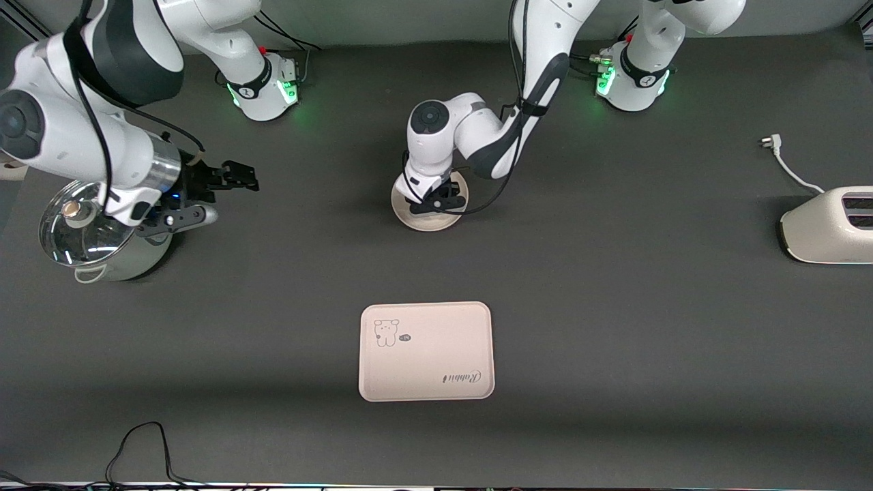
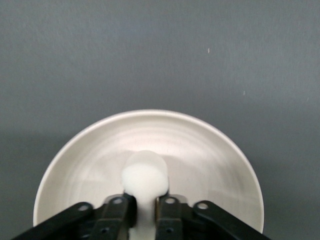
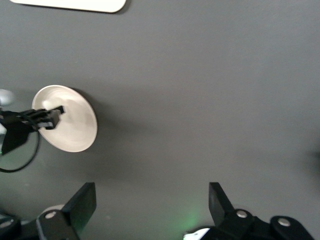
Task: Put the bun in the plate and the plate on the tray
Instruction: 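Release the bun with the left gripper while the right gripper reaches the plate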
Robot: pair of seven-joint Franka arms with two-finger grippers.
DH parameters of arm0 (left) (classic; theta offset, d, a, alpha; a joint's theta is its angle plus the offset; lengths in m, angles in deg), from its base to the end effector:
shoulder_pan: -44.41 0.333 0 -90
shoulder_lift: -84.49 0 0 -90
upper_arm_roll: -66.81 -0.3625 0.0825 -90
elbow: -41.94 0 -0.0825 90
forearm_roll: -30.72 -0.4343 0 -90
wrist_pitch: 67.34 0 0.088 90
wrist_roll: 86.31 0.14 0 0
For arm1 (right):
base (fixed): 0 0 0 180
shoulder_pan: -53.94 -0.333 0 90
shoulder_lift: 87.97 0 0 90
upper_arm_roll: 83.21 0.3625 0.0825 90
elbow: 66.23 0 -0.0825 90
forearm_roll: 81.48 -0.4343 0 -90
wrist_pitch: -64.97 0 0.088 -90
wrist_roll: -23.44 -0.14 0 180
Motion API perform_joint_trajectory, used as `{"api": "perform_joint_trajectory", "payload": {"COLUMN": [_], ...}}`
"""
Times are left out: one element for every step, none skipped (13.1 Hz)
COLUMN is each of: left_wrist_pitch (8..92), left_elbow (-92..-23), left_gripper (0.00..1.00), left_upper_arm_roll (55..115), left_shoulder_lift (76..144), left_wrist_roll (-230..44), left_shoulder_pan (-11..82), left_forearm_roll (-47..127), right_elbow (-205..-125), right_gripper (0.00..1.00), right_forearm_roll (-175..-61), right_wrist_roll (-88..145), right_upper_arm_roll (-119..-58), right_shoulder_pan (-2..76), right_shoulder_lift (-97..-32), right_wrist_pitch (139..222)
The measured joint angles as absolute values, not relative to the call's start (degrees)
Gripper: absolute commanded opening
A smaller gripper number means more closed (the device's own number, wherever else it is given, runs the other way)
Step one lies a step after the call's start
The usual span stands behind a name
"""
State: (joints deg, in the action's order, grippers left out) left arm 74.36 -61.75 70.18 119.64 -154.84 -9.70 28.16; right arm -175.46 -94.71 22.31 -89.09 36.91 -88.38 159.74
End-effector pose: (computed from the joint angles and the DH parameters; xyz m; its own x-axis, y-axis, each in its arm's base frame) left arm 0.3892 -0.6047 0.1745 0.9854 0.1696 0.0147 0.1687 -0.9844 0.0494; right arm 0.5535 0.1398 0.4802 0.9568 0.1498 -0.2491 0.0969 -0.9724 -0.2125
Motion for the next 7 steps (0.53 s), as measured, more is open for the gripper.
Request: {"api": "perform_joint_trajectory", "payload": {"left_wrist_pitch": [73.18, 72.07, 71.52, 71.48, 71.48, 71.47, 71.47], "left_elbow": [-61.78, -61.79, -61.80, -61.79, -61.79, -61.79, -61.78], "left_gripper": [1.00, 1.00, 1.00, 1.00, 1.00, 1.00, 1.00], "left_upper_arm_roll": [70.17, 70.16, 70.13, 70.07, 69.92, 69.78, 69.73], "left_shoulder_lift": [119.65, 119.65, 119.65, 119.65, 119.65, 119.65, 119.65], "left_wrist_roll": [-154.86, -154.88, -154.91, -154.91, -154.91, -154.91, -154.91], "left_shoulder_pan": [-10.76, -11.57, -12.02, -12.10, -12.09, -12.08, -12.09], "left_forearm_roll": [28.10, 27.90, 27.54, 27.29, 27.11, 27.05, 27.03], "right_elbow": [-175.82, -176.09, -176.74, -177.86, -179.37, -180.80, -181.85], "right_gripper": [1.00, 1.00, 1.00, 1.00, 1.00, 1.00, 1.00], "right_forearm_roll": [-95.29, -95.55, -95.81, -95.97, -96.11, -96.23, -96.25], "right_wrist_roll": [21.61, 21.07, 20.76, 20.05, 19.21, 18.59, 17.59], "right_upper_arm_roll": [-89.10, -89.12, -89.12, -89.11, -89.08, -89.07, -89.04], "right_shoulder_pan": [36.87, 36.72, 36.18, 35.37, 34.52, 33.49, 32.45], "right_shoulder_lift": [-87.71, -87.05, -86.52, -86.18, -86.00, -85.90, -85.81], "right_wrist_pitch": [160.04, 160.75, 161.81, 163.44, 165.36, 167.11, 168.50]}}
